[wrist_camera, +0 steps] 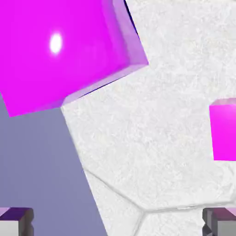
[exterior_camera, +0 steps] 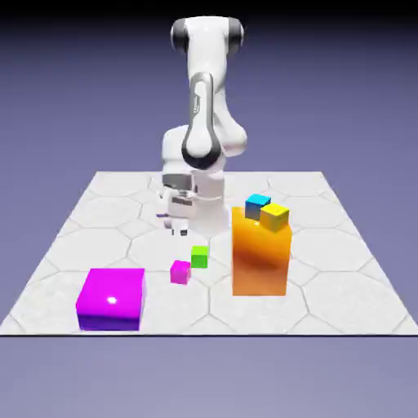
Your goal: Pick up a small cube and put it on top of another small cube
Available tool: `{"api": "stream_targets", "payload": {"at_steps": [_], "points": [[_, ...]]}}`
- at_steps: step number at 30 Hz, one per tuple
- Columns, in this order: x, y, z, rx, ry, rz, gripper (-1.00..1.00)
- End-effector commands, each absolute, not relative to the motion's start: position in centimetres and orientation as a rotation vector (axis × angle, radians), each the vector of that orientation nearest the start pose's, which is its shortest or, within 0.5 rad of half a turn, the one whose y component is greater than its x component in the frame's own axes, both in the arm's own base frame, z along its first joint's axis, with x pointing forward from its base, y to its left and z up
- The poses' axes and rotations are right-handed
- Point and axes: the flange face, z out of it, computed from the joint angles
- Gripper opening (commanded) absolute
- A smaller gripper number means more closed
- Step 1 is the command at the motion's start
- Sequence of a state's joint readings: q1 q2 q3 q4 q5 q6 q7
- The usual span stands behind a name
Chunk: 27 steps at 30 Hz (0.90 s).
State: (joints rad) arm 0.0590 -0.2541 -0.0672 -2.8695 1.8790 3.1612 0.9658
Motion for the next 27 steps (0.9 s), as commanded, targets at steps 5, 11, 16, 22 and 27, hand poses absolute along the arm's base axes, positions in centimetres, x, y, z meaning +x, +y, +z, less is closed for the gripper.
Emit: {"api": "stream_targets", "payload": {"at_steps": [5,11,16,22,27], "points": [[27.0,-8.0,24.3,-0.045,2.677,-0.037,0.0],[24.4,-6.7,22.2,0.359,2.724,0.033,0.0],[22.3,-5.3,20.8,0.704,2.724,0.078,0.0],[20.2,-3.1,19.5,1.125,2.669,0.117,0.0],[20.2,-2.5,17.8,1.218,2.652,0.134,0.0]]}}
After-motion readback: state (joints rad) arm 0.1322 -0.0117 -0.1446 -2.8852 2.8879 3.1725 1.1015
